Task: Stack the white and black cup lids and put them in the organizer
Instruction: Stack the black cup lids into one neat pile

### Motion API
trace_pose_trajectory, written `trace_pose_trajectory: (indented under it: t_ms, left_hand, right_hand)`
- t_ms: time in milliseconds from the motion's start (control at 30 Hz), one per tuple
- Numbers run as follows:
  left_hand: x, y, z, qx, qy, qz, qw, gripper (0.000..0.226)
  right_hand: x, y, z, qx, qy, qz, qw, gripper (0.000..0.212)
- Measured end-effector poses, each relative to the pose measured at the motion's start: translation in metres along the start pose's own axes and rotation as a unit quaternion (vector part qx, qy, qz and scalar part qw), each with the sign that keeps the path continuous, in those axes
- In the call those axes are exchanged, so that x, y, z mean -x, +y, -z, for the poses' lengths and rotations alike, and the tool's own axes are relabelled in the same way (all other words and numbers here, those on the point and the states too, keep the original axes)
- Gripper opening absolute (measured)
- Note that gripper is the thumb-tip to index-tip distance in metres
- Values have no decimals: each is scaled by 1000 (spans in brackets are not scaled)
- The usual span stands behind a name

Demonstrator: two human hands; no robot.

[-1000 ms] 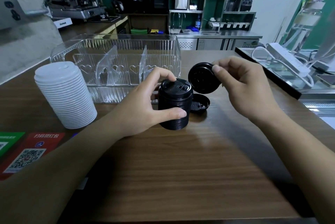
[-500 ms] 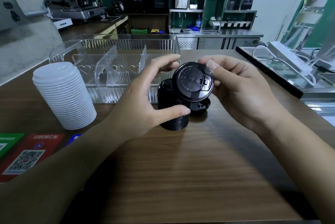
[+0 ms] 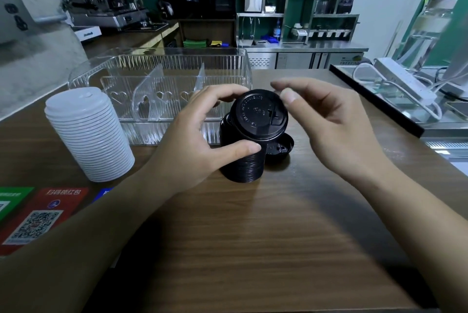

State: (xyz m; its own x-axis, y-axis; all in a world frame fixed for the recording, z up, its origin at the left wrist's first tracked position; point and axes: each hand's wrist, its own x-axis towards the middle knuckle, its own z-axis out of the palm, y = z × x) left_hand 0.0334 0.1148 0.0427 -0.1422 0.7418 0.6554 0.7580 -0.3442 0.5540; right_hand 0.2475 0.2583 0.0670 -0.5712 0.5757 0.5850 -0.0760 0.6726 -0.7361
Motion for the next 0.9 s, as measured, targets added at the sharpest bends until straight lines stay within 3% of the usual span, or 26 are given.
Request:
trace_pose_trajectory:
  t_ms: [67, 167, 333, 500, 900]
  left_hand:
    - [-1, -2, 1, 10, 1, 1, 1000, 71]
    - [-1, -5, 1, 9, -4, 5, 1000, 68]
    - [-1, -10, -1, 33, -50, 39, 997, 73]
    - [1, -16, -4, 24, -97, 106, 989, 96]
    - [2, -20, -6, 114, -142, 135, 974, 103]
  right_hand:
    - [5, -6, 1, 72, -29, 62, 995, 39]
    - [7, -8, -2, 93, -66, 89, 989, 54]
    - [5, -2, -4, 100, -41, 70, 992, 46]
    - [5, 3, -10, 98, -6, 7, 995, 40]
    - [6, 0, -17, 77, -118, 22, 990, 37]
